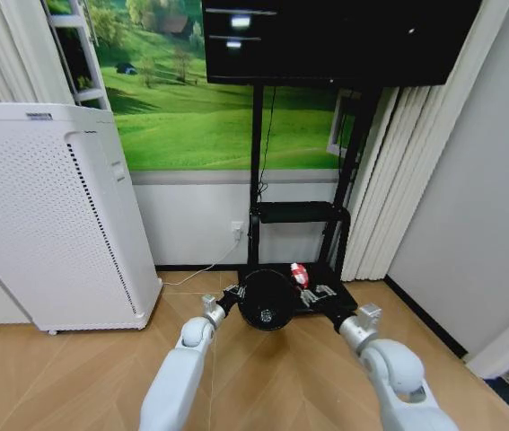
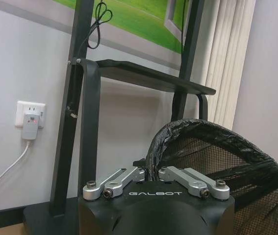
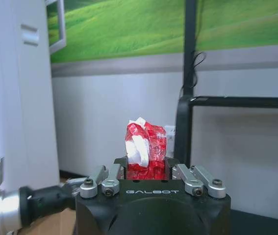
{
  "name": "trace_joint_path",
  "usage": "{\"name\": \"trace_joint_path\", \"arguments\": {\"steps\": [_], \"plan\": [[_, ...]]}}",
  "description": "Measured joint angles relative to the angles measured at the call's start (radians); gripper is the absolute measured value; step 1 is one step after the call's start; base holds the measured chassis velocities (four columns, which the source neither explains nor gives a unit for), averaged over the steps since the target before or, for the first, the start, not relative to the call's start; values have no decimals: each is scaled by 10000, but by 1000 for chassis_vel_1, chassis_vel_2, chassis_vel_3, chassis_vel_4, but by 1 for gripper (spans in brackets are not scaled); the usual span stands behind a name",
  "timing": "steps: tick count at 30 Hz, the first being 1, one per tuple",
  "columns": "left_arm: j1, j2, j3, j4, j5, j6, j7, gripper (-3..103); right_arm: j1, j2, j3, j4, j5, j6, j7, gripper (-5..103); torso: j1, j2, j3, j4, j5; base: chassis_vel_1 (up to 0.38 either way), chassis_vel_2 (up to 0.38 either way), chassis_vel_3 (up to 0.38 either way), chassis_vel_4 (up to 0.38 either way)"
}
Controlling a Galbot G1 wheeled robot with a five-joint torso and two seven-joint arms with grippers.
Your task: Pick up the trash bin and place the garbage on the floor into it.
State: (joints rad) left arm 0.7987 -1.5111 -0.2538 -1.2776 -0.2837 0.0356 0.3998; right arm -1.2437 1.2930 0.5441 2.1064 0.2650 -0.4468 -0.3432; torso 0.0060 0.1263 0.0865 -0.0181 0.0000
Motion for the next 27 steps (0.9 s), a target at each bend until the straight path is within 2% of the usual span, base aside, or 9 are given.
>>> {"name": "trace_joint_path", "arguments": {"steps": [8,10,11,16,17,19,20,25,27], "plan": [[-24,-263,60,111,193,-50,6,7,247,229,-960,-741,-834,96,240,36,0,0,0,0,-1,0,0,0,0],[-21,-348,77,135,246,-69,25,7,409,293,-1143,-1392,-1335,414,319,46,0,0,0,-1,0,0,0,0,0],[-21,-348,77,135,246,-69,25,7,409,293,-1143,-1392,-1335,414,319,46,0,0,0,-1,0,0,0,0,0],[96,-326,178,-6,242,-71,38,7,614,363,-1155,-1995,-1616,678,546,68,0,0,0,0,1,0,0,0,0],[96,-326,178,-6,242,-71,38,7,614,363,-1155,-1995,-1616,678,546,68,0,0,0,0,1,0,0,0,0],[125,-252,193,-57,220,-59,47,7,611,403,-1062,-2037,-1680,735,568,79,0,0,0,0,1,0,0,0,0],[125,-252,193,-57,220,-59,47,7,611,403,-1062,-2037,-1680,735,568,79,0,0,0,0,1,0,0,0,0],[201,-121,132,-222,134,-25,-8,7,435,479,-358,-1319,-1252,671,1023,98,0,0,0,-1,0,0,0,0,0],[258,-76,17,-272,128,-20,-42,7,373,409,-104,-994,-942,587,1325,100,0,0,0,-2,0,0,0,0,0]]}}
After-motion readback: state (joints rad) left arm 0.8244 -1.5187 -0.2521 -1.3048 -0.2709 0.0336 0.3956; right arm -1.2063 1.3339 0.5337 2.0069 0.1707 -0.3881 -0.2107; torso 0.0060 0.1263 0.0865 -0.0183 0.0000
